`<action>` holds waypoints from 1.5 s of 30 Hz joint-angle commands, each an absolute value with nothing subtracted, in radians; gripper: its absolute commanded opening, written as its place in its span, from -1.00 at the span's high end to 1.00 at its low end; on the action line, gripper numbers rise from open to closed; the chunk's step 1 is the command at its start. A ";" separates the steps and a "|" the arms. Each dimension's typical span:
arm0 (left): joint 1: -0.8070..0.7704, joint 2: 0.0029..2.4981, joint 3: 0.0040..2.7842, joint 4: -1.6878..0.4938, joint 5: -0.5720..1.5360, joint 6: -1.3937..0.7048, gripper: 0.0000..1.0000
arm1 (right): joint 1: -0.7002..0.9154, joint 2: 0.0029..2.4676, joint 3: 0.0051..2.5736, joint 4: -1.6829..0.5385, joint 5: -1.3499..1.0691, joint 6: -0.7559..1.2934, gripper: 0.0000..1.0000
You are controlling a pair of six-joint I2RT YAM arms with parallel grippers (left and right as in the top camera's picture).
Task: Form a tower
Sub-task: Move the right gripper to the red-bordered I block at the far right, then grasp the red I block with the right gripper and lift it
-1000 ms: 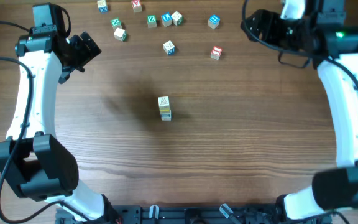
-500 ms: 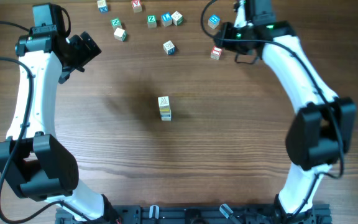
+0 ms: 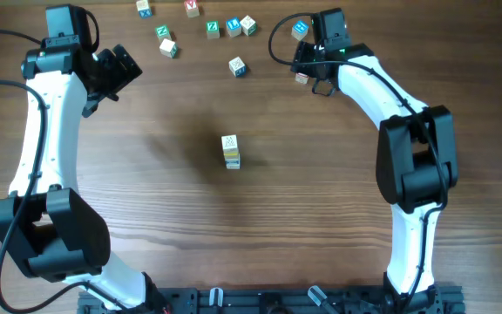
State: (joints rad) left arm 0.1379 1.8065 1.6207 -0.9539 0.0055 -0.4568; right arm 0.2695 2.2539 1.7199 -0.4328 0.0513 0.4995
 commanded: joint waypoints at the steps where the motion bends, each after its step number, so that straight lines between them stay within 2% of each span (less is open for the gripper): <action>1: 0.140 1.787 1.635 -0.954 -0.001 -0.449 -1.00 | 0.272 2.286 1.739 -0.424 0.098 0.508 -0.23; 4: 0.140 1.787 1.635 -0.954 -0.001 -0.449 -1.00 | 0.278 2.293 1.739 -0.427 0.084 0.508 -0.18; 12: 0.140 1.787 1.635 -0.954 -0.001 -0.449 -1.00 | 0.314 2.303 1.706 -0.367 0.096 0.501 -0.20; 14: 0.140 1.787 1.635 -0.954 -0.001 -0.449 -1.00 | 0.315 2.303 1.706 -0.371 0.107 0.501 -0.10; 23: 0.140 1.787 1.635 -0.954 -0.001 -0.449 -1.00 | 0.315 2.304 1.706 -0.405 0.147 0.505 -0.04; 28: 0.140 1.787 1.635 -0.954 -0.001 -0.449 -1.00 | 0.315 2.304 1.699 -0.432 0.146 0.505 0.12; 32: 0.140 1.787 1.635 -0.954 -0.001 -0.449 -1.00 | 0.317 2.306 1.693 -0.442 0.147 0.505 0.15; 36: 0.140 1.787 1.635 -0.954 -0.001 -0.449 -1.00 | 0.317 2.306 1.693 -0.454 0.135 0.502 0.38; 41: 0.140 1.787 1.635 -0.954 -0.001 -0.449 -1.00 | 0.317 2.306 1.693 -0.522 0.116 0.496 0.39; 45: 0.140 1.787 1.635 -0.954 -0.001 -0.449 -1.00 | 0.317 2.306 1.694 -0.619 -0.011 0.432 0.38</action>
State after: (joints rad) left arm 0.1379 1.8065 1.6207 -0.9539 0.0051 -0.4568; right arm 0.3172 2.2734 1.7226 -0.5358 0.1040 0.4885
